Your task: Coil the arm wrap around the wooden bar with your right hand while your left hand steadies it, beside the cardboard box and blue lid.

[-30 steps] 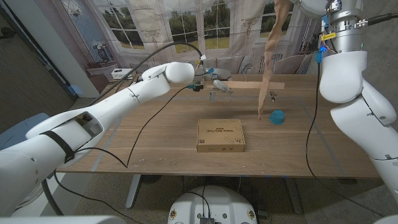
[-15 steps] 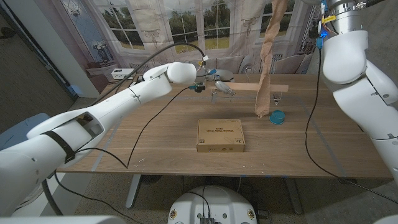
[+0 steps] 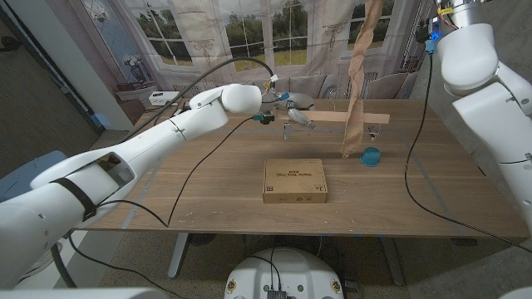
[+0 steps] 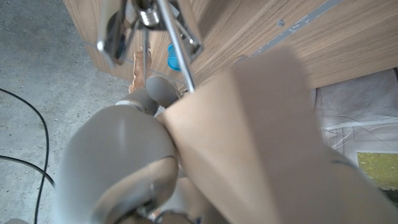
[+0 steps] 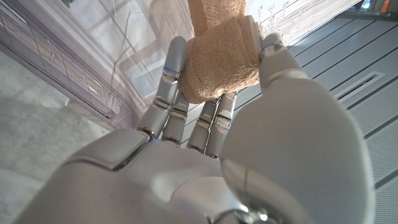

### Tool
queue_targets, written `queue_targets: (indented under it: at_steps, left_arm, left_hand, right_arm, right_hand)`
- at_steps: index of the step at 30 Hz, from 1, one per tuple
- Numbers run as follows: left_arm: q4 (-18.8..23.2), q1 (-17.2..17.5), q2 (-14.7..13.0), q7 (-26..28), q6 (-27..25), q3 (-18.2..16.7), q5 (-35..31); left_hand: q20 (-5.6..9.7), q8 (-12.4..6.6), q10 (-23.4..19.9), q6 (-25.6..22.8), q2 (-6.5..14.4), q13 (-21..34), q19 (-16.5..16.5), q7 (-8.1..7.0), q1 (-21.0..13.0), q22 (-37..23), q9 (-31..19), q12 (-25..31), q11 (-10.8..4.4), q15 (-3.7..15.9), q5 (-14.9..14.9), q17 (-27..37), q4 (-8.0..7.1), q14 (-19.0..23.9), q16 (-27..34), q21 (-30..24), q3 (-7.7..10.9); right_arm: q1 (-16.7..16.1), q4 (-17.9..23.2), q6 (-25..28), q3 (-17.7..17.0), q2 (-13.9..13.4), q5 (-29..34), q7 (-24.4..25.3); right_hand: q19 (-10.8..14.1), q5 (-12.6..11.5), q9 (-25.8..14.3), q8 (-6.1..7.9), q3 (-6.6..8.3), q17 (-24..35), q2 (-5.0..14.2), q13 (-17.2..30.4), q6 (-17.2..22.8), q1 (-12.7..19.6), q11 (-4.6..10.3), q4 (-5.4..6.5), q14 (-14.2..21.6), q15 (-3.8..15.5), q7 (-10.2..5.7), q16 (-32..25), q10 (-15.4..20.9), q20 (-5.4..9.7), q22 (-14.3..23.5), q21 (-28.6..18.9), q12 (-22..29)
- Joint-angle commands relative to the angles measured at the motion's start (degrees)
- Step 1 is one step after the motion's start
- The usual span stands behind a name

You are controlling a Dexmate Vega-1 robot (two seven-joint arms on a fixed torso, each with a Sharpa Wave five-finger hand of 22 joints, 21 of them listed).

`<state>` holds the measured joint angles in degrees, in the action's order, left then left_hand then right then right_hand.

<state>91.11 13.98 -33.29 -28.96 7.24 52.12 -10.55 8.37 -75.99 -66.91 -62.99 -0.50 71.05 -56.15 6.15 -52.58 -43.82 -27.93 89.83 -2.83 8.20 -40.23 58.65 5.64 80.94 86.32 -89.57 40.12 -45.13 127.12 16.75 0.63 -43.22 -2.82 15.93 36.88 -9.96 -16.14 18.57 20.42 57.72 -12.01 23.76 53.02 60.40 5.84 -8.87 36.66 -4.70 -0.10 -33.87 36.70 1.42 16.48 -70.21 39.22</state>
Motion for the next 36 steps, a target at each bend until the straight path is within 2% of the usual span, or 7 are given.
queue_targets:
  at_steps: [1, 6, 12, 23, 28, 36]
  left_arm:
    - [-0.1, 0.4, -0.3, -0.8, 2.0, -0.7, 2.3]
    - [-1.2, 0.3, 0.1, -1.8, 3.8, -1.0, 4.4]
    - [-0.2, 1.1, -0.9, -1.9, 4.4, -2.0, 6.2]
    - [2.5, 2.7, -2.9, -1.2, 3.4, -3.5, 7.5]
    - [3.0, 3.2, -3.4, -1.0, 3.4, -4.2, 8.4]
    - [4.8, 3.9, -4.4, -0.3, 2.1, -5.1, 8.4]
  left_hand:
    - [1.44, -0.1, -0.2, 0.7, 0.2, 0.2, 0.2, 0.59, -0.6, 0.0, 0.2, 0.4, -0.46, 0.14, -0.2, 0.0, 0.44, -0.2, 0.1, 0.0, 0.35]
    - [1.39, -0.39, -0.1, 1.0, 0.1, 0.2, 0.4, 0.53, -0.6, -0.3, -0.2, 0.4, -0.56, 0.06, -0.2, -0.2, 0.41, -0.3, -0.1, -0.2, 0.29]
    - [1.39, -0.24, -0.1, 0.9, 0.2, 0.2, 0.3, 0.51, -0.6, 0.1, 0.4, 0.4, -0.44, 0.16, -0.2, 0.3, 0.39, -0.2, 0.3, 0.0, 0.26]
    - [1.43, -0.55, -0.2, 0.9, 0.2, 0.2, 0.3, 0.6, -0.6, -0.1, 0.5, 0.4, -0.48, 0.12, -0.1, -0.2, 0.35, -0.1, -0.1, -0.2, 0.15]
    - [1.41, -0.6, -0.5, 1.0, 0.3, 0.2, 0.2, 0.57, -0.6, 0.1, 0.6, 0.5, -0.51, 0.17, -0.2, -0.1, 0.37, -0.1, 0.1, 0.0, 0.19]
    - [1.44, -0.77, -0.3, 1.0, 0.3, 0.2, 0.3, 0.56, -0.7, -0.4, 0.7, 0.4, -0.5, 0.13, -0.1, 0.0, 0.4, -0.1, 0.1, -0.4, 0.14]
  right_arm:
    - [4.4, -7.5, 0.7, -1.7, -1.2, -17.9, -5.9]
    - [6.2, -11.8, -0.3, -0.8, -1.6, -23.4, -7.9]
    - [8.9, -19.3, -1.7, 1.4, -0.6, -28.9, -10.4]
    - [10.3, -30.7, -6.6, 5.0, 2.4, -32.7, -13.1]
    - [9.9, -36.2, -9.9, 6.0, 4.7, -34.0, -14.9]
    - [10.0, -46.9, -16.2, 7.3, 10.0, -36.3, -19.3]
  right_hand:
    - [-2.3, -0.1, -0.3, -0.38, 0.4, 0.4, 19.87, 0.0, 0.6, 19.6, -4.88, 0.08, 28.9, 17.67, 0.29, 0.3, 12.4, 9.11, -0.1, -0.6, 0.3]
    - [-2.4, -0.2, -0.3, -0.49, 0.46, 0.5, 19.8, 0.1, 0.7, 19.7, -5.05, -0.01, 29.0, 17.67, 0.44, 0.5, 12.2, 9.18, -0.5, -1.0, 0.3]
    - [-2.5, -0.1, -0.4, -0.58, 0.53, 0.7, 19.74, 0.3, 0.8, 19.9, -5.2, -0.08, 29.1, 17.67, 0.61, 0.8, 12.1, 9.15, -0.9, -1.4, 0.3]
    - [-2.8, -0.2, -0.5, -0.84, 0.69, 1.0, 19.72, 0.6, 0.9, 20.1, -5.33, -0.15, 29.3, 17.67, 1.0, 1.4, 12.1, 9.1, -1.8, -2.1, 0.3]
    - [-2.8, -0.2, -0.5, -0.94, 0.73, 1.1, 19.71, 0.6, 1.0, 20.1, -5.38, -0.14, 29.4, 17.66, 1.08, 1.6, 12.2, 9.09, -2.2, -2.4, 0.3]
    - [-3.0, -0.2, -0.6, -1.1, 0.81, 1.5, 19.68, 0.7, 1.0, 20.2, -5.6, -0.14, 29.6, 17.65, 1.27, 1.9, 12.2, 9.11, -2.8, -3.0, 0.3]
